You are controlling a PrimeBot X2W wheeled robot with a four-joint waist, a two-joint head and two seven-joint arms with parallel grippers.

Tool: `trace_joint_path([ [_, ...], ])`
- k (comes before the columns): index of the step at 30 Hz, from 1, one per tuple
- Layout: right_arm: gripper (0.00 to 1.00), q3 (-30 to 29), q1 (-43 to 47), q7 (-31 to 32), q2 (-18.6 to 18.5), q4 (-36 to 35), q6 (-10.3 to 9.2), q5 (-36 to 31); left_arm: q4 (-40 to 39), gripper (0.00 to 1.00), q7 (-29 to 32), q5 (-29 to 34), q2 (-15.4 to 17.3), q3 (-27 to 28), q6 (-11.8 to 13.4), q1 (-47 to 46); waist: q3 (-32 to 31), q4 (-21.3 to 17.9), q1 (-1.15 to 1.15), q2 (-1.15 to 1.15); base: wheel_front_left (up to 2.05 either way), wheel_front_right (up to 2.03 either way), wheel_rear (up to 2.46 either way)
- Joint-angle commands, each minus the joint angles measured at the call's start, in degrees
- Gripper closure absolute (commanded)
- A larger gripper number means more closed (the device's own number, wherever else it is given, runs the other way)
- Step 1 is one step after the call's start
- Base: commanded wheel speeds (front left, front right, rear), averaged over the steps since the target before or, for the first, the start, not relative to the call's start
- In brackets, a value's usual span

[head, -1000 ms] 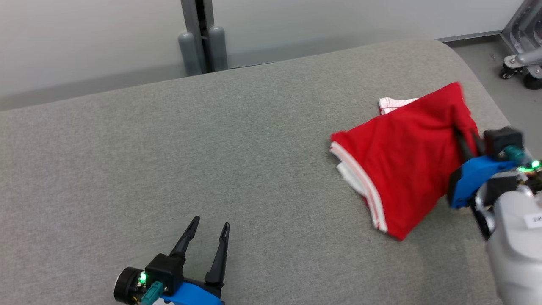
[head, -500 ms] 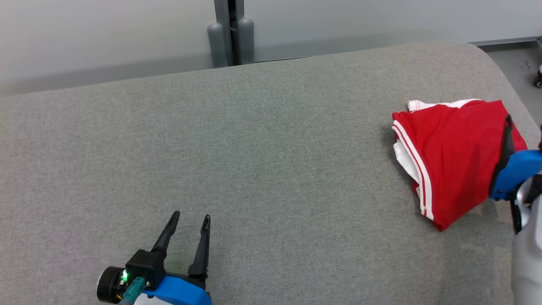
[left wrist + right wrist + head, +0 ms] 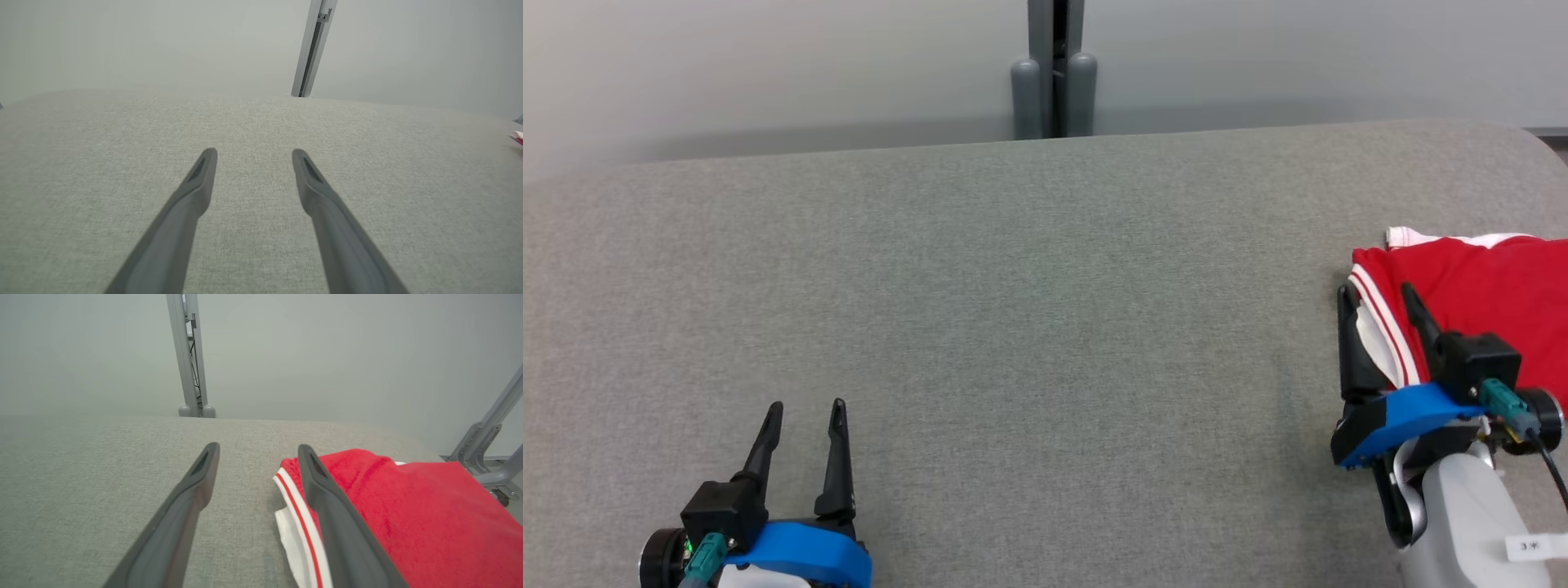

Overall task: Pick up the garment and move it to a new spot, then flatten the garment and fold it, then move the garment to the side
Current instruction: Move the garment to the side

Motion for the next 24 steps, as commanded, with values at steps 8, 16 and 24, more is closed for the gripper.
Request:
trace_joint_path([
  [8, 0.0, 5.6, 7.7, -0.2, -0.3, -4.1, -0.02, 7.7, 0.3, 0.0, -0.1, -1.4, -0.3, 2.7, 0.1, 1.1, -1.1, 4.7, 0.0, 0.0, 0.0, 0.0, 0.0],
  [16, 0.0, 7.5, 10.4, -0.2, -0.3, -3.4, -0.02, 8.9, 0.3, 0.0, -0.1, -3.0, -0.3, 2.8, 0.0, 2.4, -3.2, 6.5, 0.0, 0.0, 0.0, 0.0, 0.0],
  [24, 0.0, 7.3, 12.9, -0.2, -0.3, -4.3, -0.01, 10.7, 0.7, 0.0, -0.1, -4.0, -0.3, 2.5, -0.1, 4.0, -5.6, 6.7, 0.0, 0.0, 0.0, 0.0, 0.0],
])
